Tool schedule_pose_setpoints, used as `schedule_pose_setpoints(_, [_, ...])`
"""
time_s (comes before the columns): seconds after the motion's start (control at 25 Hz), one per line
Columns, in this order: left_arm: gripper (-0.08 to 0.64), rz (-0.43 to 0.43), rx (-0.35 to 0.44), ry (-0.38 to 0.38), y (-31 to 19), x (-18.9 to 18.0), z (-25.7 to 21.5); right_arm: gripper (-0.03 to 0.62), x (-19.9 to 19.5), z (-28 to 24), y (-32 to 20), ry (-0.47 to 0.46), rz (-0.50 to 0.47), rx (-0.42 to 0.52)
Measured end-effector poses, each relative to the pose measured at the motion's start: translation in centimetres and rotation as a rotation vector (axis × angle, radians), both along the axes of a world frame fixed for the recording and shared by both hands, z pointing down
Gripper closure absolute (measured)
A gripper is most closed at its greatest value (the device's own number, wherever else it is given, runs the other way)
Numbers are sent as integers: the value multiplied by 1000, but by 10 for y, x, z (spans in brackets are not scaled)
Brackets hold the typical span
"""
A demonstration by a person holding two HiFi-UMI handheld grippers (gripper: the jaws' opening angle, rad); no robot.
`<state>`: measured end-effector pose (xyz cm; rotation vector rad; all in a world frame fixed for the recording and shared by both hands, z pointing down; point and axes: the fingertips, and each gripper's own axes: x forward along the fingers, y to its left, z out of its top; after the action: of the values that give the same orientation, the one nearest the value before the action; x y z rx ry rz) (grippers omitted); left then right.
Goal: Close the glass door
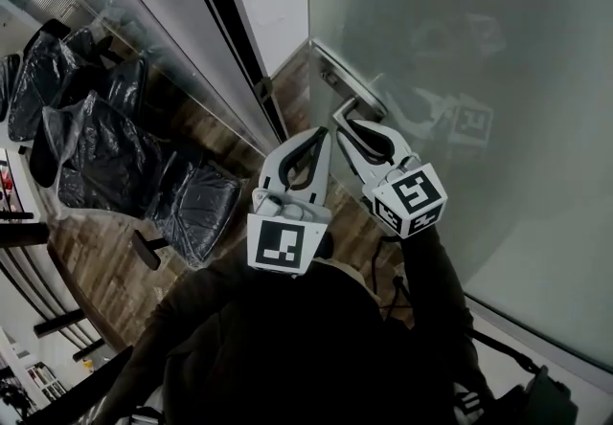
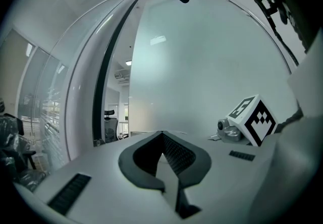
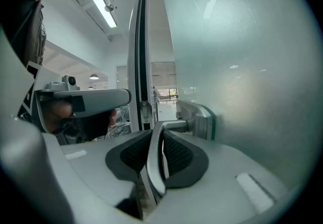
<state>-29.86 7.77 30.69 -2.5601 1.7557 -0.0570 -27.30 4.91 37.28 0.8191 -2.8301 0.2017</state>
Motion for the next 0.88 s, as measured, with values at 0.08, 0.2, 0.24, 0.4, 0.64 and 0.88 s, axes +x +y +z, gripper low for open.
schedule_pose_setpoints(0.08, [563, -33, -2, -6, 6, -2, -6, 525, -5, -6, 5, 2, -15, -8])
schedule_pose_setpoints(0.2, [563, -62, -20, -18, 24, -4, -8, 525, -10, -18, 15, 7, -26, -2])
schedule_pose_setpoints(0.24, [563, -70, -29, -22, 29, -5, -4, 525, -11, -18, 18, 8, -28, 1])
schedule_pose_setpoints(0.4, [563, -128, -39, -21, 38, -17, 12, 525, -13, -2, 26, 0, -47, -11])
schedule_pose_setpoints(0.64, [563, -134, -28, -2, 48, -30, 1, 525, -16, -10, 39, 2, -65, -2])
schedule_pose_setpoints(0.88, [563, -87, -15, -4, 56, -38, -9, 525, -18, -13, 44, -4, -83, -5])
